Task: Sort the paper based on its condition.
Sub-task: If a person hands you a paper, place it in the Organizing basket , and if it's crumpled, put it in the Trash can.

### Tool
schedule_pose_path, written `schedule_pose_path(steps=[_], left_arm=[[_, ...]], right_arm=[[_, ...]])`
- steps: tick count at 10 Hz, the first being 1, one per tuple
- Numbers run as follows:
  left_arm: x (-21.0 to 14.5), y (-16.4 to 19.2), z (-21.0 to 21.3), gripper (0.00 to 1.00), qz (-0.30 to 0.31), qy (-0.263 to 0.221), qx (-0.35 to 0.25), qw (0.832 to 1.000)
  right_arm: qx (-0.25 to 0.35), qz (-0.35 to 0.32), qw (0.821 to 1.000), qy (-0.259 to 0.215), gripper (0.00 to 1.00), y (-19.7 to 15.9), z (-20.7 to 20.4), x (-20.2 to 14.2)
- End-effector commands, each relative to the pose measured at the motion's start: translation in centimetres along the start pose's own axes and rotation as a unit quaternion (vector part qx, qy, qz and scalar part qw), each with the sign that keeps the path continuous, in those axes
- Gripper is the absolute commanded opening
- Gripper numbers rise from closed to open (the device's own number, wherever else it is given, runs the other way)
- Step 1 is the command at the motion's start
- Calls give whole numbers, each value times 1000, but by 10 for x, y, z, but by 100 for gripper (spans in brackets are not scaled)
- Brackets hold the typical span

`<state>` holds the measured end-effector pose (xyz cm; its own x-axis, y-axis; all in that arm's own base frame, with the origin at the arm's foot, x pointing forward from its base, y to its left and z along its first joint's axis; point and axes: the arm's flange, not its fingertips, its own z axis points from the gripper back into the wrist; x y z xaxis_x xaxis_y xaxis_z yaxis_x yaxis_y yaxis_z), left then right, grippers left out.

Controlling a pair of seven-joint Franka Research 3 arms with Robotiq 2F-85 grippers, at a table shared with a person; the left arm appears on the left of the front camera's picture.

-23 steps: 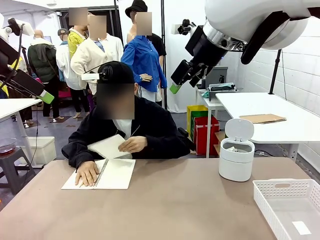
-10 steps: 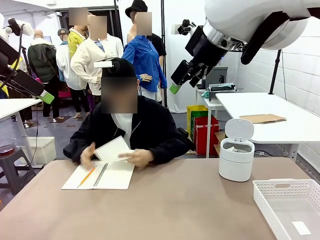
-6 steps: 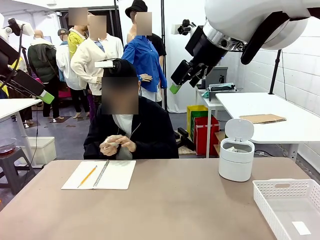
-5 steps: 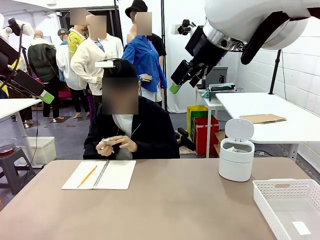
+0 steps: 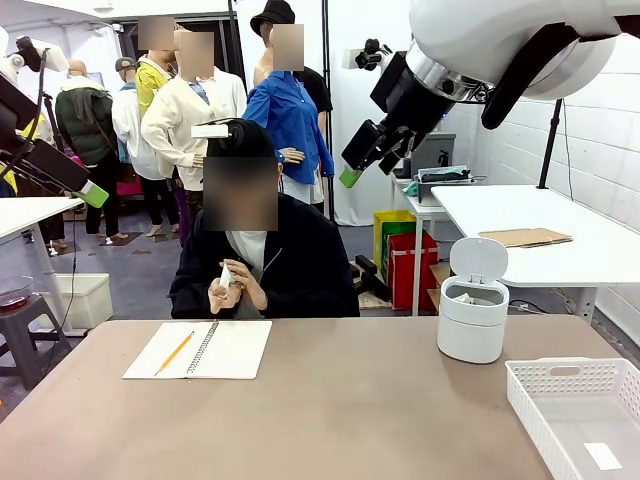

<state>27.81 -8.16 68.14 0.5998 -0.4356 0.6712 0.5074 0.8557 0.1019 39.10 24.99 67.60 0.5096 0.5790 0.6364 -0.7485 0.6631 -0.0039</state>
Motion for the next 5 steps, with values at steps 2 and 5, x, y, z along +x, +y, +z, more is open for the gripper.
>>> schedule_pose_path(steps=[2, 5], left_arm=[[0, 1, 0, 100, 1, 0, 0, 1000], [0, 1, 0, 100, 1, 0, 0, 1000]], right_arm=[[4, -3, 1000, -1, 100, 0, 0, 0], [4, -3, 1000, -1, 100, 0, 0, 0]])
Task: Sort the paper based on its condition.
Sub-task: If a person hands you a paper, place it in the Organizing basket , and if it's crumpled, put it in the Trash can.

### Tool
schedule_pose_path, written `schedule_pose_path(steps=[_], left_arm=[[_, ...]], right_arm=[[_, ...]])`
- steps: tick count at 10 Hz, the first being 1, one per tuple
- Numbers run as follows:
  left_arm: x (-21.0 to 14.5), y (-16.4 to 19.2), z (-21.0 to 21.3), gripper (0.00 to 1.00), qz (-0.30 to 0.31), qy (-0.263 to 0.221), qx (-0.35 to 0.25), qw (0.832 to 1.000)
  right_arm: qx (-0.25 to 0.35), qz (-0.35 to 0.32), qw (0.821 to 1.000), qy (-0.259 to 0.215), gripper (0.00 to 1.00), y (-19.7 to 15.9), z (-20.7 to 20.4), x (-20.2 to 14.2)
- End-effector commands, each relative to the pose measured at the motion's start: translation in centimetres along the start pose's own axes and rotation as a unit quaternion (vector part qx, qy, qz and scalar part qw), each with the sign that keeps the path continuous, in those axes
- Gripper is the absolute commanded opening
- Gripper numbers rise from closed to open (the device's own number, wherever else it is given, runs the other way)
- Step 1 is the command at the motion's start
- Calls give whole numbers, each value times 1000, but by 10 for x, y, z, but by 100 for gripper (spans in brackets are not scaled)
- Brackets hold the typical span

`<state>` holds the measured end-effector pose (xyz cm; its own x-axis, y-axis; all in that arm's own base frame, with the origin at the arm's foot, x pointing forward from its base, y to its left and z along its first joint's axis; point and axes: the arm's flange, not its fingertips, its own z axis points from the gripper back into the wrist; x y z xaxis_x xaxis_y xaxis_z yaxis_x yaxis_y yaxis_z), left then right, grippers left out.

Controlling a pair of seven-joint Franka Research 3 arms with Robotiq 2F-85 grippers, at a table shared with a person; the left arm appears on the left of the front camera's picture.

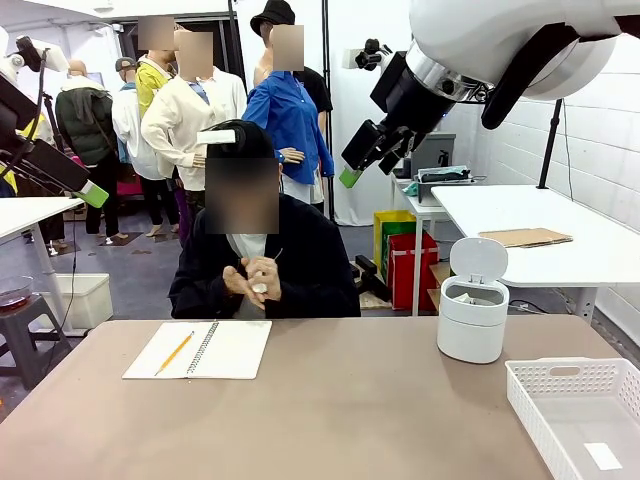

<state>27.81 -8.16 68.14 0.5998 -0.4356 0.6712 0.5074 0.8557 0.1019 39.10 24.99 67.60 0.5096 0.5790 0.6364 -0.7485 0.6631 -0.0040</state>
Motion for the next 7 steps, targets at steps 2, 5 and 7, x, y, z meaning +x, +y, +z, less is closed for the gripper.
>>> schedule_pose_path(steps=[2, 5, 7], left_arm=[[0, 1, 0, 100, 1, 0, 0, 1000], [0, 1, 0, 100, 1, 0, 0, 1000], [0, 1, 0, 100, 1, 0, 0, 1000]], right_arm=[[4, -3, 1000, -1, 100, 0, 0, 0], [4, -3, 1000, -1, 100, 0, 0, 0], [4, -3, 1000, -1, 100, 0, 0, 0]])
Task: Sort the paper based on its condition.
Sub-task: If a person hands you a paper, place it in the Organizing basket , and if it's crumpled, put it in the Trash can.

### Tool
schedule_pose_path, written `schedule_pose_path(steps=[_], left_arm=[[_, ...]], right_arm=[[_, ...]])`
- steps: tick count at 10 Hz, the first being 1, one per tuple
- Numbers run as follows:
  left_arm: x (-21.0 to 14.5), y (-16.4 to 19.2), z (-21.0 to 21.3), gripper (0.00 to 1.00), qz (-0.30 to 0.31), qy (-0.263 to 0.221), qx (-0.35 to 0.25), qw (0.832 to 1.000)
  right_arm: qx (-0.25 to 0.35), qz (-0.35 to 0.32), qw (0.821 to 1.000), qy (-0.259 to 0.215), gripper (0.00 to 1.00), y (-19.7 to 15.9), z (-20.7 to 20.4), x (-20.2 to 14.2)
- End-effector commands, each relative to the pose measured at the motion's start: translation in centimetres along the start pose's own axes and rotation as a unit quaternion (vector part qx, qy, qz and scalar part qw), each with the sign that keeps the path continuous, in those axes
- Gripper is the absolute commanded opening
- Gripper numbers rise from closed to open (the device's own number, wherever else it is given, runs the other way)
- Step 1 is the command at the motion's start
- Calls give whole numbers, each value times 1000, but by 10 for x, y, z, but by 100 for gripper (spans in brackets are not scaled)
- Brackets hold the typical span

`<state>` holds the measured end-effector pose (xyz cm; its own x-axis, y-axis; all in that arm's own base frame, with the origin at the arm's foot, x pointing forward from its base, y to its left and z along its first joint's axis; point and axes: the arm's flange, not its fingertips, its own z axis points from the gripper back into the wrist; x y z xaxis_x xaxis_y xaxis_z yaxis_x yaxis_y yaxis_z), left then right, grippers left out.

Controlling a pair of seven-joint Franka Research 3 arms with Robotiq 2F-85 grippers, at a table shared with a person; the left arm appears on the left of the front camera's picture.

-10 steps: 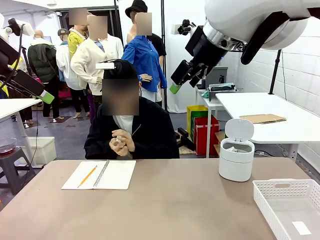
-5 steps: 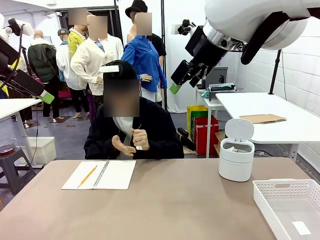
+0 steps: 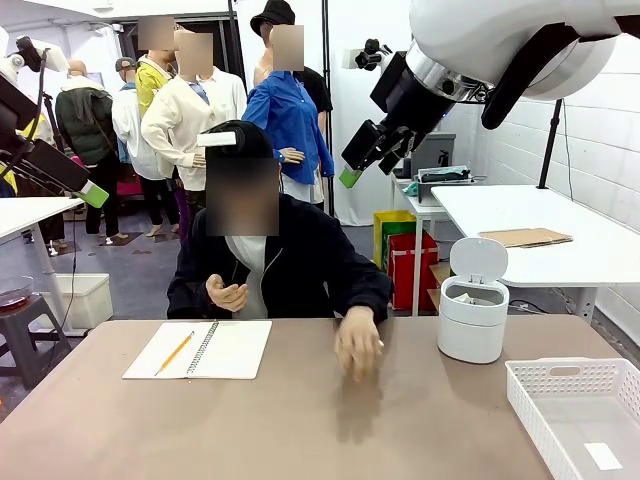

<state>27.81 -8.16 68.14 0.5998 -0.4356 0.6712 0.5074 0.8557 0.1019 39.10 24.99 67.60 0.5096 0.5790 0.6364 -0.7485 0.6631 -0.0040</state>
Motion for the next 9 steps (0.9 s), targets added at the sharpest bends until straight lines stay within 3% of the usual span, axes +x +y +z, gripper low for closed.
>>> schedule_pose_path(steps=[1, 9], left_arm=[[0, 1, 0, 100, 1, 0, 0, 1000], [0, 1, 0, 100, 1, 0, 0, 1000]], right_arm=[[4, -3, 1000, -1, 100, 0, 0, 0], [4, -3, 1000, -1, 100, 0, 0, 0]])
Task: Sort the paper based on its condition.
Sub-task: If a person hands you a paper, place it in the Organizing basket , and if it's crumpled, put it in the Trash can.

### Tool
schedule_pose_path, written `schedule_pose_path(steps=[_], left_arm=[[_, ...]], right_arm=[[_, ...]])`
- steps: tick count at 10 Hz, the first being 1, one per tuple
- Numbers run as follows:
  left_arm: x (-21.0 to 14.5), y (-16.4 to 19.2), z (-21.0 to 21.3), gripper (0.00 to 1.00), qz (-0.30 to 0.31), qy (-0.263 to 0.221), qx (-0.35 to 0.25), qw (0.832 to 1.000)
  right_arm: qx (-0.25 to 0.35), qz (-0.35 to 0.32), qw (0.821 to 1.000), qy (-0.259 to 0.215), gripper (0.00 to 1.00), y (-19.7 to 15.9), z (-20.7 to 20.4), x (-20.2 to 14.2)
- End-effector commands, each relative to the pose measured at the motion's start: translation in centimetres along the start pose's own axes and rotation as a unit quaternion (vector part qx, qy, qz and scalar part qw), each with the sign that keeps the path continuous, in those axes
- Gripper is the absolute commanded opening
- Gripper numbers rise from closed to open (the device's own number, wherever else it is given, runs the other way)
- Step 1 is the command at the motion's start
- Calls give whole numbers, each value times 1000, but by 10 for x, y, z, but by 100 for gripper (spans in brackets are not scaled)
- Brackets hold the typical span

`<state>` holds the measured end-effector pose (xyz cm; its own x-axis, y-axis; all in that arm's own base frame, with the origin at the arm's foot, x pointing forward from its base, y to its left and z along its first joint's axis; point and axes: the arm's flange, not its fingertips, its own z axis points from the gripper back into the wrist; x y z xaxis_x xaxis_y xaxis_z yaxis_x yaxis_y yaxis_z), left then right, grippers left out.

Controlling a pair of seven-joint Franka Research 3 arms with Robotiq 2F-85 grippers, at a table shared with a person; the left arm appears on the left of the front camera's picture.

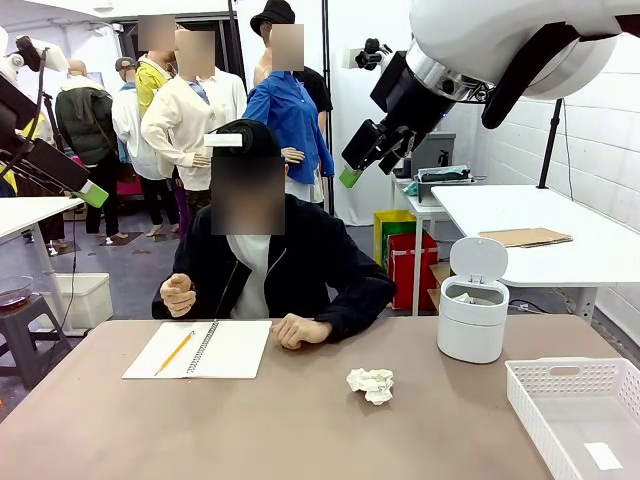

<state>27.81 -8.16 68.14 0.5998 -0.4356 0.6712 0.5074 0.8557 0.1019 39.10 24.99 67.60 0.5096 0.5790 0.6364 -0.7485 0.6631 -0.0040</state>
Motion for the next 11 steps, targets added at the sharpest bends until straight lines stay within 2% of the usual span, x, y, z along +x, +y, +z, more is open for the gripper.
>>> schedule_pose_path(steps=[1, 7, 11], left_arm=[[0, 1, 0, 100, 1, 0, 0, 1000], [0, 1, 0, 100, 1, 0, 0, 1000], [0, 1, 0, 100, 1, 0, 0, 1000]], right_arm=[[4, -3, 1000, -1, 100, 0, 0, 0], [0, 0, 1000, 0, 100, 0, 0, 0], [26, -106, 984, 137, 100, -27, -67, -10]])
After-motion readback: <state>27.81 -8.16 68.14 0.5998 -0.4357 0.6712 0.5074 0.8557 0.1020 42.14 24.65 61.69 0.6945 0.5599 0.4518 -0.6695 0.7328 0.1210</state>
